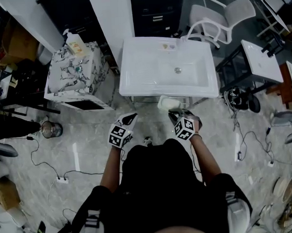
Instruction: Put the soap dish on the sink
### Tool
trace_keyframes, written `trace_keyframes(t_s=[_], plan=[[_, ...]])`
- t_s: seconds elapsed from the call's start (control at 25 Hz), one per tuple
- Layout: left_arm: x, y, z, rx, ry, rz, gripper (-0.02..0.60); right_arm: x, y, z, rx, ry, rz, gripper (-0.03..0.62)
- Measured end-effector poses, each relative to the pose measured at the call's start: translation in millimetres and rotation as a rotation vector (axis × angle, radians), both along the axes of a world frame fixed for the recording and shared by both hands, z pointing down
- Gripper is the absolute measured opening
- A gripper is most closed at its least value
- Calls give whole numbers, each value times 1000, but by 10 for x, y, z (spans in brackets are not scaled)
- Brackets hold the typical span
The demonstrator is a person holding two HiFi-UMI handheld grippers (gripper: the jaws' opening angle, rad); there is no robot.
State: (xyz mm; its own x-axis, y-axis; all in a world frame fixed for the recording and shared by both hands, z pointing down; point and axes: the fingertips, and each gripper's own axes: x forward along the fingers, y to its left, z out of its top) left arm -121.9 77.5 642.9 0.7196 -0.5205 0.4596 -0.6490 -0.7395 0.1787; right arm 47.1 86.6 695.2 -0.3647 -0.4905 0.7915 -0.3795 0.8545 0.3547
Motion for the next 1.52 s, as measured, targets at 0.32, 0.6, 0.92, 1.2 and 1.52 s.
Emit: trace_keyframes(t_s=[0.32, 0.6, 0.92, 1.2, 1.52], plan=[[-126, -94, 20, -9, 2, -47, 0, -107, -205, 10, -4, 12, -60, 15], [-61, -300, -16, -6, 1, -105, 0, -55, -512, 4, -2, 9, -113, 15], [142, -591, -72, -9, -2, -167, 0, 118, -925, -63, 10, 8, -185, 15], [338, -772, -138, -9, -9, -229, 0, 406, -1242, -114, 7, 13, -230, 15], [535, -908, -171, -6, -11, -306, 0, 597, -1562, -161, 20, 26, -310, 15]])
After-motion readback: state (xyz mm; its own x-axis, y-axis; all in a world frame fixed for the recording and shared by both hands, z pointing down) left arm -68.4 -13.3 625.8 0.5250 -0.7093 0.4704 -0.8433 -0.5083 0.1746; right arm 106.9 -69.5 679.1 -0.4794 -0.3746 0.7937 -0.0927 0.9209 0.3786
